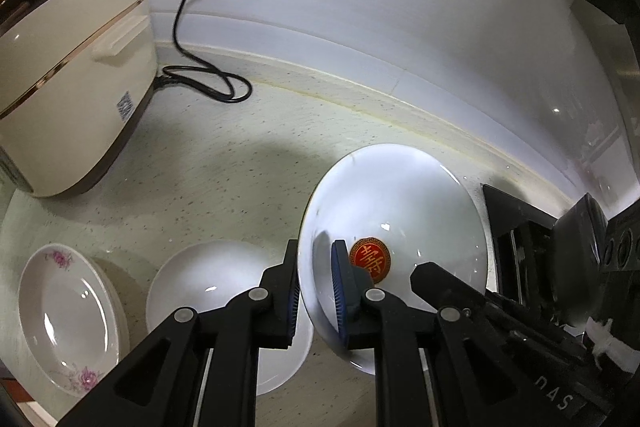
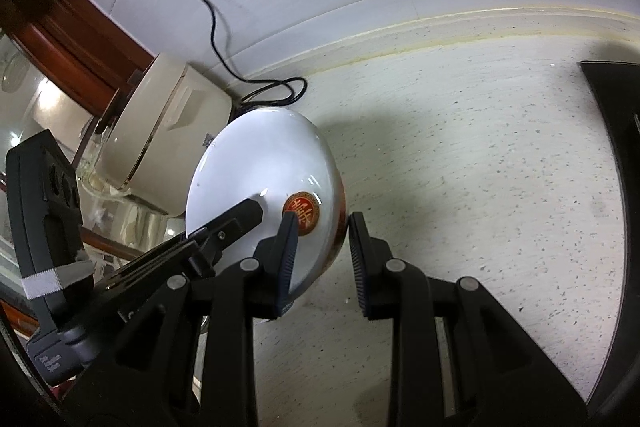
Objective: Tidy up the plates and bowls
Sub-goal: 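Carry the red-banded bowl with both grippers over the nested bowls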
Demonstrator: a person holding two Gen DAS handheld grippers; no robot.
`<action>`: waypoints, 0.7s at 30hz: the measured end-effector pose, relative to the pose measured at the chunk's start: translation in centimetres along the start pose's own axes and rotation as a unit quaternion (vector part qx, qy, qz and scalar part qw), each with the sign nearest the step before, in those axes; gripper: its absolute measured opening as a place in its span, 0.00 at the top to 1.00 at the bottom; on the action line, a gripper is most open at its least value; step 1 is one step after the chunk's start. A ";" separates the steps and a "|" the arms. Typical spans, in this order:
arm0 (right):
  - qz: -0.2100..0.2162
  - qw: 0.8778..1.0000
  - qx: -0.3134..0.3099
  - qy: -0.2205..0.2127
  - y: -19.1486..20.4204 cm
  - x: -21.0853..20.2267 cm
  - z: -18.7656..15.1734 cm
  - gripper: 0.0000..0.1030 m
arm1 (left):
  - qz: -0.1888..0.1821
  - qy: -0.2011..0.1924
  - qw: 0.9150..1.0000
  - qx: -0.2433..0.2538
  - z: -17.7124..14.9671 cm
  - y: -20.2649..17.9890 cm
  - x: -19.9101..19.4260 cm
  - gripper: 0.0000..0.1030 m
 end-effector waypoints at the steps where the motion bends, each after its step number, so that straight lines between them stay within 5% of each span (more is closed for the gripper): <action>1: 0.001 1.000 -0.003 0.003 0.2 0.1 -0.1 0.71 | 0.001 0.000 1.000 -0.003 -0.1 0.3 0.0 0.86; 21: 0.025 0.997 -0.040 0.059 3.4 3.6 -1.2 0.71 | 0.029 0.010 0.998 -0.051 -2.2 5.5 -0.2 0.86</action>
Point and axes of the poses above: each gripper's, at about its wrist camera, not at the fingertips, and x roughly the way its jaws point, y to its left, z to its top, the point moved 2 cm from there along x, roughly the way its jaws point, and after that the axes turned 4 degrees about z, right-handed, at the moved point
